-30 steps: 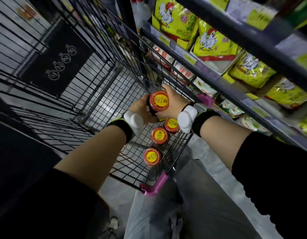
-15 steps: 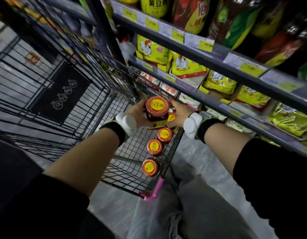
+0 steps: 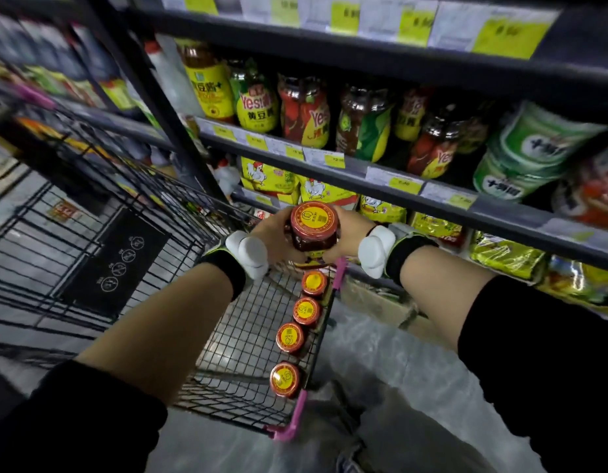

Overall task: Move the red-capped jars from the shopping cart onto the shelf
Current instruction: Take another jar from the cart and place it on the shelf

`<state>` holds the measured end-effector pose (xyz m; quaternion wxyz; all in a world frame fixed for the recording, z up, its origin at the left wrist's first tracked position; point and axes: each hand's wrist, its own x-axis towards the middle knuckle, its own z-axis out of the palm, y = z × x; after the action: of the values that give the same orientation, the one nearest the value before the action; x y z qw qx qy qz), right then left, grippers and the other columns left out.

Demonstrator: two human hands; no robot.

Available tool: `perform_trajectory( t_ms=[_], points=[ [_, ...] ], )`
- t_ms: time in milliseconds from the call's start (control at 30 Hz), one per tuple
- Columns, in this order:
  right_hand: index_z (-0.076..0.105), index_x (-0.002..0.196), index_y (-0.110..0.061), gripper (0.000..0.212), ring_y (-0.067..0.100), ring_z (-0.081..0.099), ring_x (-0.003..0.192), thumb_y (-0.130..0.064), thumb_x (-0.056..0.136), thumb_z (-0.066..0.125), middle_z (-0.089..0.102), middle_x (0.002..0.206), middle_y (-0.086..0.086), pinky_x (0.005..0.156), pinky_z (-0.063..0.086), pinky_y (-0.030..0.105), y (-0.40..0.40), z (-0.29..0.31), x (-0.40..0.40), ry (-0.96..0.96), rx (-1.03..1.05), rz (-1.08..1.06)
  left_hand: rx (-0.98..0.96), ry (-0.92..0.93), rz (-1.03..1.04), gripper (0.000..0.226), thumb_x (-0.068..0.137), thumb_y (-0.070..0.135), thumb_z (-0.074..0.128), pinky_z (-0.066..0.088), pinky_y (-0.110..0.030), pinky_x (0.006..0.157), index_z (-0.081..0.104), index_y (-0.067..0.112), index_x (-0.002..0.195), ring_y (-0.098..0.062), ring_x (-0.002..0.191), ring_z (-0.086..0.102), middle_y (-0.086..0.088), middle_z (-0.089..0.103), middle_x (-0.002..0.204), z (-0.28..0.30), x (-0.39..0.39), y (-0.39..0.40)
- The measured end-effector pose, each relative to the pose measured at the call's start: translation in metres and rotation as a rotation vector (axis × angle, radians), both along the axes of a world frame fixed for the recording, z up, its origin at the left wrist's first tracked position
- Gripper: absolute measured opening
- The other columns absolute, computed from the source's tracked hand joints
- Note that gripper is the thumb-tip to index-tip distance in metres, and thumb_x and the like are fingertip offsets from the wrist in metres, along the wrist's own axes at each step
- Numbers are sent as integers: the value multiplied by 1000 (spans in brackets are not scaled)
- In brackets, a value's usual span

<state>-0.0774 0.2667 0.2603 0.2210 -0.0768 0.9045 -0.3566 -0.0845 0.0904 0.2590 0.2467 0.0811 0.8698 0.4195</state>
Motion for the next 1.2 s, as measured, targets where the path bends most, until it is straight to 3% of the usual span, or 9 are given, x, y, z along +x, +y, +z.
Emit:
perform_trajectory(
  t_ms=[167, 300, 433, 533, 633, 800, 1000, 1100, 1200],
  points=[
    [38, 139, -12, 91, 25, 49, 126, -5, 61, 84, 54, 136, 10, 103, 41, 32, 17, 41, -5, 99, -51, -50, -21, 104, -46, 90, 61, -2, 81, 40, -33, 98, 37, 13, 138, -22, 119, 50, -7, 55, 129, 31, -20, 18],
    [35, 140, -12, 89, 24, 52, 121, -7, 64, 82, 55, 132, 8, 84, 39, 21, 38, 80, -11, 182, -47, -117, 60, 182, -43, 90, 62, 2, 83, 41, -40, 102, 37, 14, 137, -23, 118, 51, -5, 56, 124, 62, -34, 34],
    [41, 136, -12, 86, 22, 54, 117, -8, 61, 84, 57, 129, 7, 91, 43, 25, 52, 111, -17, 266, -89, -182, 192, 254, -57, 97, 47, 12, 87, 43, -41, 102, 41, 15, 132, -23, 116, 53, -4, 57, 117, 92, -45, 47],
    [44, 133, -15, 83, 19, 55, 114, -11, 60, 84, 59, 126, 4, 92, 43, 26, 61, 133, -21, 333, -126, -209, 314, 295, -88, 95, 32, 34, 84, 45, -33, 96, 46, 23, 118, -15, 106, 56, 4, 59, 109, 116, -52, 53],
    [46, 132, -16, 82, 18, 56, 114, -10, 59, 84, 60, 125, 3, 97, 45, 28, 66, 152, -20, 377, -172, -221, 383, 266, -137, 99, 27, 42, 89, 48, -25, 91, 48, 27, 116, 6, 96, 61, 13, 61, 106, 140, -56, 57],
    [49, 132, -17, 79, 12, 56, 105, -8, 61, 83, 61, 114, -3, 91, 43, 23, 72, 181, -18, 425, -222, -213, 424, 307, -202, 114, 25, 38, 89, 50, -11, 79, 45, 11, 126, 12, 87, 63, 8, 60, 104, 171, -66, 59],
    [51, 127, -21, 75, 16, 60, 109, -22, 60, 84, 64, 120, -2, 95, 50, 35, 74, 209, -22, 485, -219, -194, 448, 335, -195, 87, 49, 12, 81, 51, -11, 78, 47, 6, 129, 11, 86, 63, 23, 69, 93, 195, -76, 58],
    [50, 129, -17, 70, 15, 57, 110, -16, 66, 82, 61, 122, 0, 94, 46, 30, 77, 224, -25, 543, -253, -205, 508, 341, -164, 88, 34, 41, 92, 54, -17, 74, 55, 24, 113, 5, 85, 66, 24, 71, 87, 206, -79, 62],
    [53, 124, -19, 64, 16, 59, 108, -18, 66, 80, 62, 113, -5, 95, 49, 36, 79, 236, -29, 607, -273, -257, 623, 328, -90, 79, 50, 16, 85, 55, -17, 63, 50, 13, 121, 2, 73, 68, 18, 73, 75, 214, -84, 68]
  ],
)
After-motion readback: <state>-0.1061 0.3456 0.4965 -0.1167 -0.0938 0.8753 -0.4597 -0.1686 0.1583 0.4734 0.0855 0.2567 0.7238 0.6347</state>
